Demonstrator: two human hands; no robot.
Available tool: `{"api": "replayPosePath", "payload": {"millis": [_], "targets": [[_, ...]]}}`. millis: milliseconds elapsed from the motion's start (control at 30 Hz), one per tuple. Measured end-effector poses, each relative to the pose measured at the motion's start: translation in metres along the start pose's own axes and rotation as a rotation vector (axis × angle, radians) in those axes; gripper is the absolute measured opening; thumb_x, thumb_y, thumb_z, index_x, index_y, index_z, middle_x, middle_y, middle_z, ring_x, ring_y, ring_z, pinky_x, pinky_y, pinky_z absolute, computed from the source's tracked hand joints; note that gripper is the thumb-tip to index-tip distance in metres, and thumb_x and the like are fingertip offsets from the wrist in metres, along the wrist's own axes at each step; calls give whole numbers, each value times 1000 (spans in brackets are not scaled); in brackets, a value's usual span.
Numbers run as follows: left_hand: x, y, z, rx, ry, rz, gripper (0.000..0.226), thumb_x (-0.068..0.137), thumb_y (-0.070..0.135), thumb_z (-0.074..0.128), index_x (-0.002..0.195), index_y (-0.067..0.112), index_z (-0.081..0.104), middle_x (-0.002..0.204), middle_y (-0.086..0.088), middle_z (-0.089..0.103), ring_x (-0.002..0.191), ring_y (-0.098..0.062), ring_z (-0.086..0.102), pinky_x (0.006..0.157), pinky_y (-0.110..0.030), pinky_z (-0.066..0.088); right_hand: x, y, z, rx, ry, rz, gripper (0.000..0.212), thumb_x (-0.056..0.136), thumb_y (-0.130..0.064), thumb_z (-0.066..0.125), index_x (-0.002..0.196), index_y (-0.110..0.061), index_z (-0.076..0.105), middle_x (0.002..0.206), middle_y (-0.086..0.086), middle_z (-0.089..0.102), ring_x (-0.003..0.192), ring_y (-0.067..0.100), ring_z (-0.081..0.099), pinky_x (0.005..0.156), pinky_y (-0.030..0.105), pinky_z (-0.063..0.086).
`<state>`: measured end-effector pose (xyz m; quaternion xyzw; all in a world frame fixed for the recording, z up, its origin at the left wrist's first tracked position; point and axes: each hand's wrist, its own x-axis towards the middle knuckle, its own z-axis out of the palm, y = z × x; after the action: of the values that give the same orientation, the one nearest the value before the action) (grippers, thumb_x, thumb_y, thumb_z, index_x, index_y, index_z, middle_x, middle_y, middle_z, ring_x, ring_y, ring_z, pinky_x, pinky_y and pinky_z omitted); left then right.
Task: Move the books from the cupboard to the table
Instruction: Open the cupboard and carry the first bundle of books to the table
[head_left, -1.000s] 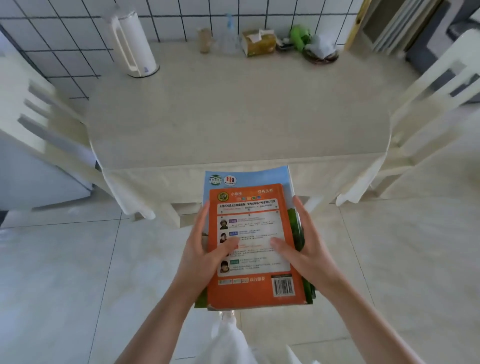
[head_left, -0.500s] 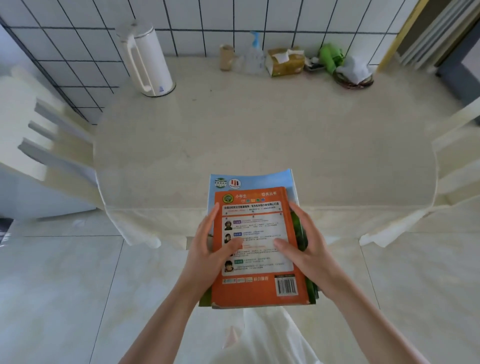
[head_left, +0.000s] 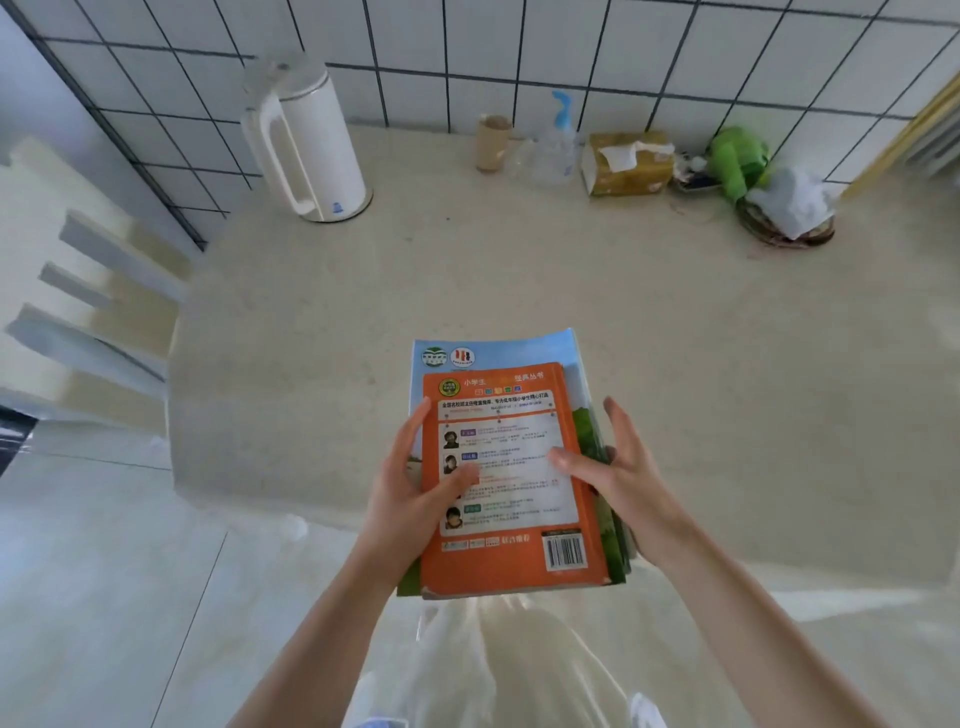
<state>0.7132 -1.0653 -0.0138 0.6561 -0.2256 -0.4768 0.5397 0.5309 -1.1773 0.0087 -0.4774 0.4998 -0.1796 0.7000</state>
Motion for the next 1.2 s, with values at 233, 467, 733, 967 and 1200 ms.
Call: {"api": "replayPosePath", "payload": {"millis": [233,467,733,967,1200], "targets": [[67,16,-28,-8,-18,28,75,82,10,73,140,40,37,119,2,65,94,-18,72,62,-33,60,67,-36,26,-39,-26,24,70,76,-16,76,135,-24,39,108,3,72,91,23,72,77,46,59],[123,30,-61,20,-92,49,87,79,11,76,144,44,30,132,-5,56,102,-22,70,66,-40,61,127,-55,54,28,-49,200,56,72,-22,79,121,-9,55,105,9,73,95,29,71,88,52,54],[175,49,-77,-48,-128,-221,112,74,17,78,151,40,1,116,-3,69,93,-23,73,72,-44,61,154,-61,50,42,-46,197,44,74,-6,76,116,-7,61,106,10,73,97,30,70,90,52,53],[204,51,-72,126,-243,-53,43,81,0,71,118,11,54,108,-4,72,97,-23,71,73,-32,60,168,-65,31,-130,-67,51,59,64,12,78,115,-10,58,104,6,73,97,23,70,80,40,57],[215,34,-69,357,-184,156,49,77,-7,74,104,32,59,102,6,70,91,-5,69,83,-22,54,177,-51,27,-342,182,-89,54,63,12,77,108,-14,61,89,-2,70,76,4,67,68,22,56]]}}
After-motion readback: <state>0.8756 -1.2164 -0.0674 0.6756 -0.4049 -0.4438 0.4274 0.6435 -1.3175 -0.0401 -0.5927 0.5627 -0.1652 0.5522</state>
